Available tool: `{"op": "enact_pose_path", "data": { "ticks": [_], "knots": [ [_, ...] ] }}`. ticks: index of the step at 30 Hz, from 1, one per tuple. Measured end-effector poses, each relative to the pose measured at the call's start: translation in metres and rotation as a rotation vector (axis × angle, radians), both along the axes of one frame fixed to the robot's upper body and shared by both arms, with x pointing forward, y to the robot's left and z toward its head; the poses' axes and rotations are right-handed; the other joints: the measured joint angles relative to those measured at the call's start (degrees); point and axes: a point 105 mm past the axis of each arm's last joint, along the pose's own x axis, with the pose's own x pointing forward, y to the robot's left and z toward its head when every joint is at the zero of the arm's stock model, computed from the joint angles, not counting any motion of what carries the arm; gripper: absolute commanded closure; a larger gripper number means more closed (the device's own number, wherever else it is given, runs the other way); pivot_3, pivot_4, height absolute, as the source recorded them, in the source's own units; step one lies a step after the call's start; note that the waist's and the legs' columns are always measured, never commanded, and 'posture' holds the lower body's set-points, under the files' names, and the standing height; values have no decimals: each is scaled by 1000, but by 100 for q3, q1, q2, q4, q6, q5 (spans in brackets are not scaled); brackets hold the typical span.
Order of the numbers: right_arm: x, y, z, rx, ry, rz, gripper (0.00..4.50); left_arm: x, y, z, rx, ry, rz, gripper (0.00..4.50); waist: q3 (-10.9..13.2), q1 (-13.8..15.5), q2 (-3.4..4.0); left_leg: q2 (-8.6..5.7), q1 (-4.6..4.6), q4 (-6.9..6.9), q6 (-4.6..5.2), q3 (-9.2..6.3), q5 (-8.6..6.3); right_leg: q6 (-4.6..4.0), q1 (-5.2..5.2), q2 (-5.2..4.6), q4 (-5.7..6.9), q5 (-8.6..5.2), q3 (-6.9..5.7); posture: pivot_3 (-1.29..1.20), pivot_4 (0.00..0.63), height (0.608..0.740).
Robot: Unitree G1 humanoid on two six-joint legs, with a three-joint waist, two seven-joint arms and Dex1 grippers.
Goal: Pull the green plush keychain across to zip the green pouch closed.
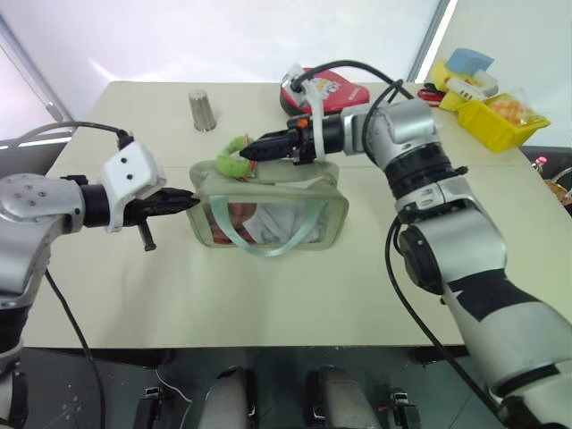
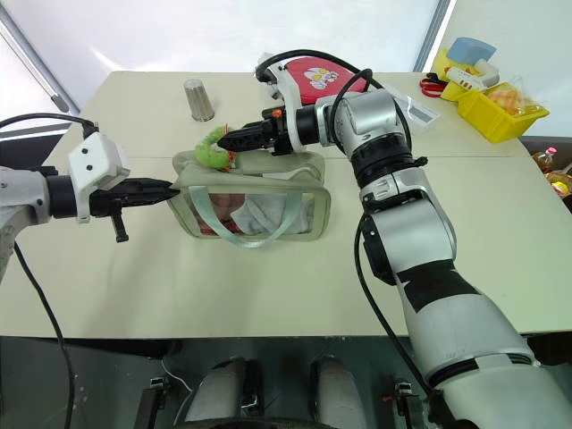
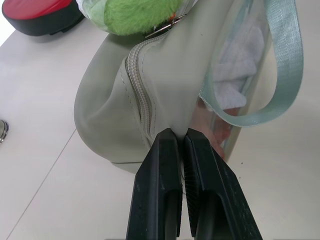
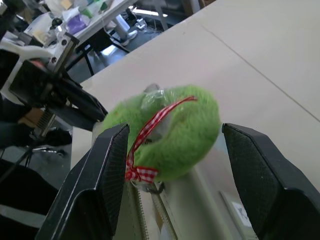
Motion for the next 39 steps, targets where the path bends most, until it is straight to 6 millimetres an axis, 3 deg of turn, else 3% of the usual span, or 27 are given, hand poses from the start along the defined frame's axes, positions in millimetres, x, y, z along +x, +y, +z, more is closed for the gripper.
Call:
{"op": "enact_pose_path", "data": {
  "ticks": [3, 6, 7, 14, 19, 22, 28, 34, 39],
  "knots": [
    [1, 0, -4, -5, 0, -12, 2298, 2, 2, 0, 0, -4, 4, 4500, 0, -7, 0, 1, 0, 0, 0, 0, 0, 0, 0, 0, 0, 0, 0, 0, 150, 740],
    [1, -1, -2, 5, -6, -17, 3743, 3, 2, 1, 2, -5, 2, 4500, 0, -11, 0, 1, 0, -1, 0, 1, 0, 0, -1, 0, 0, 0, 0, 0, 150, 740],
    [1, -1, -1, 8, -13, -15, 4424, 4, 2, 1, 0, -4, 1, 4500, 0, -11, 0, 1, 0, -1, 0, 1, 0, 0, -1, 0, 0, 0, 0, 0, 150, 740],
    [1, -15, 2, 35, -14, -47, 4424, 6, 3, 2, -3, 4, 1, 4500, 0, 0, 0, 1, -1, -1, 0, 0, 0, 0, -1, 0, 0, 0, 0, 0, 150, 740],
    [-1, -50, 29, 56, -81, -138, 4424, 6, 3, 2, -2, 6, 0, 4500, 0, 5, 0, 0, -2, -2, 0, 0, 0, 0, -2, -2, -2, 0, 0, 0, 150, 740],
    [-8, -82, 41, 9, -168, -229, 4424, 3, 1, 1, 0, 8, -10, 4500, 0, 37, 0, -1, -3, -5, 1, -4, 0, 0, -2, -6, -2, 0, -2, 0, 150, 740],
    [-26, -137, 20, -173, -269, -388, 4424, 5, 5, 1, 8, 9, -2, 4500, 1, 6, 2, -2, 1, -5, 5, 2, -3, 0, -1, -6, -8, 0, -3, 0, 150, 740],
    [-31, -163, 24, -264, -351, -522, 4424, 10, 3, 1, 13, 10, -22, 4500, 0, 23, 3, 1, 2, -5, 4, 2, -3, 0, -1, 0, -10, 0, -1, 0, 150, 740],
    [-32, -187, 1, -379, -364, -621, 4424, 11, 1, 0, 11, 9, -32, 4500, 0, 50, 2, -3, 0, -4, 5, 2, -3, 0, 4, -5, -15, 0, -2, 0, 150, 740]
  ]
}}
